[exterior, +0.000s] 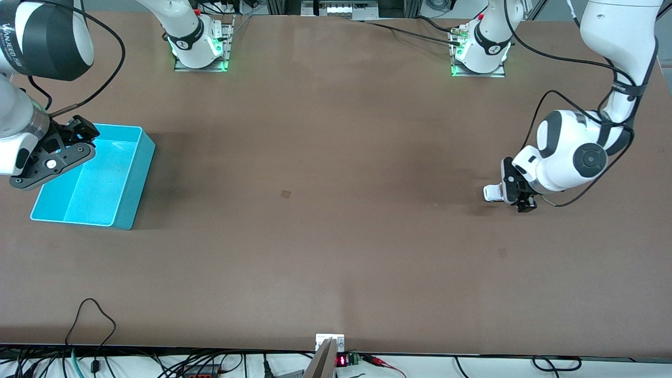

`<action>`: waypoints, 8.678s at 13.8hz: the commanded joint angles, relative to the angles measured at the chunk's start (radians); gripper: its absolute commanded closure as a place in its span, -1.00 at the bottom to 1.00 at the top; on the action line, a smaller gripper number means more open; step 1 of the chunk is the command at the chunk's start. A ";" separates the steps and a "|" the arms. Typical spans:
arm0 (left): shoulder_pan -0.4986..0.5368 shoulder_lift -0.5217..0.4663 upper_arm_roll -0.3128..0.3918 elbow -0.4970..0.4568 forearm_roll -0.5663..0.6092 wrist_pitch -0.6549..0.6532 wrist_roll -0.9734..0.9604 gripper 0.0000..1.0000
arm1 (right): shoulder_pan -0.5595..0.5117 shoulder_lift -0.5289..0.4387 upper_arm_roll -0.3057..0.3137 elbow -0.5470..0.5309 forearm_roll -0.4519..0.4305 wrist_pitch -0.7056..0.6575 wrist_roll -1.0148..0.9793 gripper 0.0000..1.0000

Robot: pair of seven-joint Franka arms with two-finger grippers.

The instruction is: Wind and store white jeep toy

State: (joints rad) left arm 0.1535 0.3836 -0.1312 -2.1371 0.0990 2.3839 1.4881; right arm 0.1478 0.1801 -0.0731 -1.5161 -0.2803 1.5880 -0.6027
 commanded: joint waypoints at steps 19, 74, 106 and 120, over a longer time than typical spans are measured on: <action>0.067 -0.003 -0.013 -0.102 0.018 0.190 0.104 -0.96 | -0.136 0.029 -0.008 0.013 0.158 -0.013 -0.127 -1.00; 0.242 0.097 -0.013 -0.038 0.088 0.189 0.204 0.59 | -0.182 0.048 -0.001 0.017 0.259 -0.022 -0.037 -1.00; 0.419 -0.043 -0.195 0.155 0.163 -0.239 0.371 -1.00 | -0.120 0.050 0.003 0.017 0.257 -0.051 0.268 -1.00; 0.183 -0.109 -0.251 0.177 -0.012 -0.281 0.129 -1.00 | -0.120 0.047 0.003 0.017 0.257 -0.046 0.270 -1.00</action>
State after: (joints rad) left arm 0.3823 0.2813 -0.3875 -1.9577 0.1024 2.1075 1.7021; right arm 0.0270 0.2335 -0.0719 -1.5057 -0.0191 1.5472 -0.3480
